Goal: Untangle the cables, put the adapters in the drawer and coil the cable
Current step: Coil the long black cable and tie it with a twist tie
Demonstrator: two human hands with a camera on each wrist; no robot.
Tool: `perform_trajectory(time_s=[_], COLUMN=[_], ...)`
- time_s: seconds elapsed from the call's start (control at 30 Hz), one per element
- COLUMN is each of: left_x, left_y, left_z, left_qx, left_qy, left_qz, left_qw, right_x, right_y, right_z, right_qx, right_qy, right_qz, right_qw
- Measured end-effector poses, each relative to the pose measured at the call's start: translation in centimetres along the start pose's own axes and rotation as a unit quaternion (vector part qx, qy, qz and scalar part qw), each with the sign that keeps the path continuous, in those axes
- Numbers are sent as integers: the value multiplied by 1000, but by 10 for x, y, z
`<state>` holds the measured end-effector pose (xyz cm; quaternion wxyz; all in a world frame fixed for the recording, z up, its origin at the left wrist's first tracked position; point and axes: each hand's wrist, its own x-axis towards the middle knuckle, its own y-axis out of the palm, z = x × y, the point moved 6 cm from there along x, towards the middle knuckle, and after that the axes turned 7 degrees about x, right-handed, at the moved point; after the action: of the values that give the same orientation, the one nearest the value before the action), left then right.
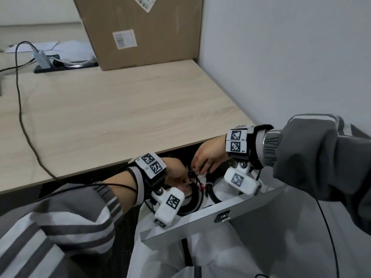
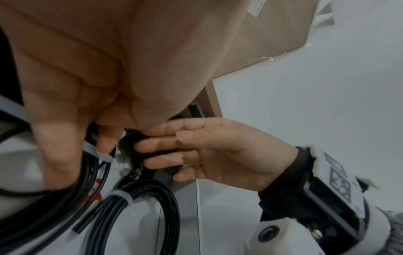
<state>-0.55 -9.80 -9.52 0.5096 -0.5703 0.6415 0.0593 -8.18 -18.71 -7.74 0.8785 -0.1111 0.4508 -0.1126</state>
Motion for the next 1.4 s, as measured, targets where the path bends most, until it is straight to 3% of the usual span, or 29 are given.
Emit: perform_trajectory(time_s=[0.03, 0.1, 0.43, 0.6, 0.73, 0.83, 0.9, 1.03, 1.2, 1.4], left_x=[4, 12, -30, -59, -87, -102, -111, -127, -142, -152], left_y=[-3, -9, -8, 1, 5, 3, 4, 8, -11, -47], left_z=[0, 8, 21, 20, 20, 23, 23, 19, 22, 41], left_qx=[-11, -97, -41, -36, -5, 6, -40, -113, -155, -66], left_qy=[26, -1, 54, 87, 95, 116, 142, 171, 167, 145], left_qz=[-2, 23, 45, 24, -48, -151, -194, -231, -338, -459], left_qw=[1000, 995, 997, 995, 994, 982, 970, 951, 913, 874], right_x=[-1, -4, -40, -70, -95, -110, -116, -119, -118, -106], right_y=[-2, -6, 7, 30, 44, 45, 48, 64, 66, 62], right_z=[2, 5, -1, -11, -22, -30, -40, -61, -63, -54], right_qx=[6, 7, -70, -119, -185, -232, -232, -143, -92, -72], right_qy=[-6, -16, -25, -31, -58, -89, -72, -12, -6, 0], right_qz=[-4, -11, 22, 18, -32, -137, -172, -141, -176, -177], right_qw=[1000, 1000, 997, 992, 981, 959, 955, 979, 980, 981])
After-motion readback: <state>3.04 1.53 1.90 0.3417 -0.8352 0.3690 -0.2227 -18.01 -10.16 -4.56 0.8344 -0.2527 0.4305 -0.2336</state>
